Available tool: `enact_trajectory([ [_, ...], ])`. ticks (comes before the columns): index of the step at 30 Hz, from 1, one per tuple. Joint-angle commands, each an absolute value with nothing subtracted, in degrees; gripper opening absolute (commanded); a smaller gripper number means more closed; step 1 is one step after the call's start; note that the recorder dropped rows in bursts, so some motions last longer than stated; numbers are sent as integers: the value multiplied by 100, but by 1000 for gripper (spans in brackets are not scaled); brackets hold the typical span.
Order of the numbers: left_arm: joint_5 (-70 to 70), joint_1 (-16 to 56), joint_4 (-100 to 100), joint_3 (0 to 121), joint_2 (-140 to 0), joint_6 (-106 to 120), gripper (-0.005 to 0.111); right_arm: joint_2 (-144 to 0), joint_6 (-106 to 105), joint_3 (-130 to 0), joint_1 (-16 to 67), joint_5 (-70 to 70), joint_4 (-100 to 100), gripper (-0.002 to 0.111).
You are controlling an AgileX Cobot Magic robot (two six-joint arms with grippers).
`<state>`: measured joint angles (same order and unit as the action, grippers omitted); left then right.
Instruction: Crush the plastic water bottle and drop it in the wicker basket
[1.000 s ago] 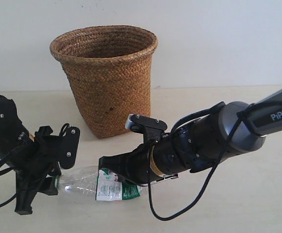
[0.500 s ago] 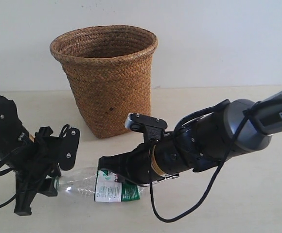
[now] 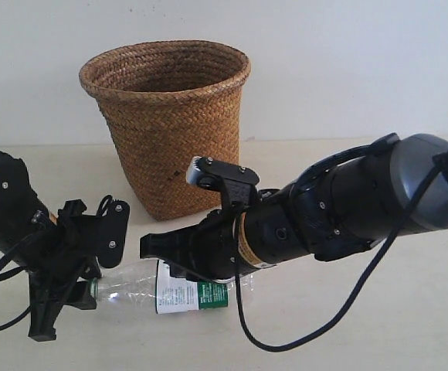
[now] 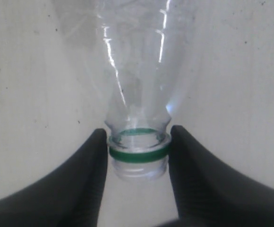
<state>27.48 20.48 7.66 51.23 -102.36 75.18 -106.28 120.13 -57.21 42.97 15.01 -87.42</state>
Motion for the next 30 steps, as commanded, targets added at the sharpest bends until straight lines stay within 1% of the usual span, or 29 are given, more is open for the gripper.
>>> enact_trajectory([
  [1,2702,2066,857,5135,-10200,7461,4,-10604,11991,-5911,4400,1364,-8698,0],
  [8,2748,2066,857,5135,-10200,7461,4,-10997,12006,-5999,4455,1052,-8722,0],
  [30,2702,2066,972,5135,-10200,7461,4,-11959,12006,-6013,4455,1425,-8395,0],
])
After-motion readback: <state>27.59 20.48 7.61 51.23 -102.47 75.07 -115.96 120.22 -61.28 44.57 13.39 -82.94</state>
